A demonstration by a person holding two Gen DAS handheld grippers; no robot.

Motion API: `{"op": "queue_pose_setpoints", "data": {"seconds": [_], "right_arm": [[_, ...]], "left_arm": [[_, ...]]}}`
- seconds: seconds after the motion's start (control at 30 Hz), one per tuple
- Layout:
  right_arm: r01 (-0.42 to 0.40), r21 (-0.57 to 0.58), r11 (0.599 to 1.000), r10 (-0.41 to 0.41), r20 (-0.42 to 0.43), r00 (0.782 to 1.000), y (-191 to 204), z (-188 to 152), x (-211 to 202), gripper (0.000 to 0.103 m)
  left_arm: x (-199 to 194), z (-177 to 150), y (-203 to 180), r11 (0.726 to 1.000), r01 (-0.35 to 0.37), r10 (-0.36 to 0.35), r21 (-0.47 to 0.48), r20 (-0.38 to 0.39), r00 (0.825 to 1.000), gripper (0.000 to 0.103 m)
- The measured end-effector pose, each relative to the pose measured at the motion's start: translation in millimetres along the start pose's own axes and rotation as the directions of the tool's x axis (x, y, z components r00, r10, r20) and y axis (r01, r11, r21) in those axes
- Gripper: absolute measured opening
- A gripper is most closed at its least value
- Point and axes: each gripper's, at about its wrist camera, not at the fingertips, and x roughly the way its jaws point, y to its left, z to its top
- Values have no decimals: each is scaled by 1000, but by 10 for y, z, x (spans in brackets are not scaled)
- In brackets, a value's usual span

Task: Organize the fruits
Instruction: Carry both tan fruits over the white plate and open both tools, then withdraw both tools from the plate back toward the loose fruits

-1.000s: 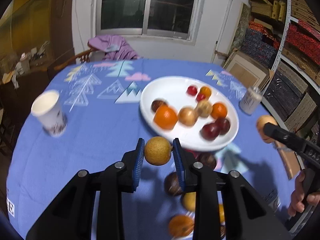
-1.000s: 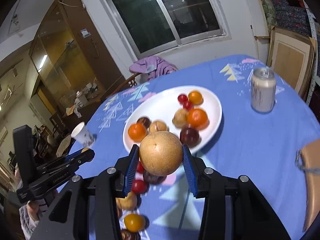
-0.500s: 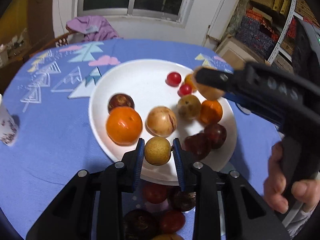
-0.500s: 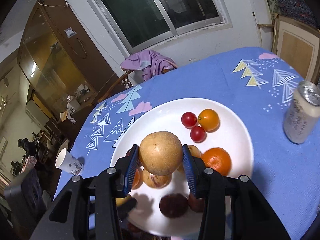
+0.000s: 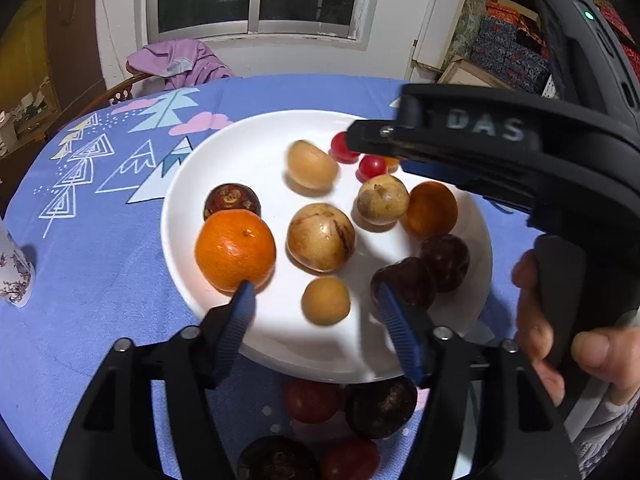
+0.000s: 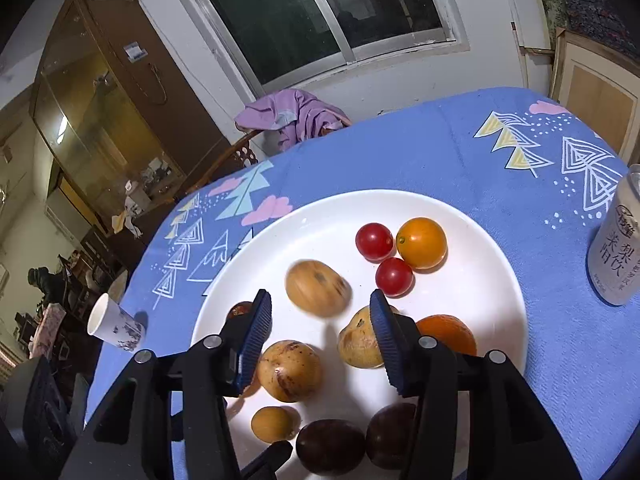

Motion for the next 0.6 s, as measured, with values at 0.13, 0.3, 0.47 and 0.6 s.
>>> {"op": "queue_pose_setpoints", "data": {"seconds": [0.13, 0.3, 0.47, 0.6], "right_arm": [[-40, 10, 999, 40, 47, 998, 37, 34, -275, 60], [-94, -12, 995, 95, 93, 991, 217, 0, -703, 72], [-131, -40, 991, 134, 80, 988, 427, -227, -1095, 76], [-106, -67, 992, 111, 77, 991, 357, -685, -1316, 83]], "left_arm": [[-210, 27, 99, 999, -28, 29, -15, 44, 999, 73], [-584, -73, 302, 995, -51, 59, -81, 93, 994, 88], [-808, -446, 543, 987, -138, 147, -87, 106, 984, 90], [-881, -691, 737, 982, -122, 134, -145, 75, 988, 90]]}}
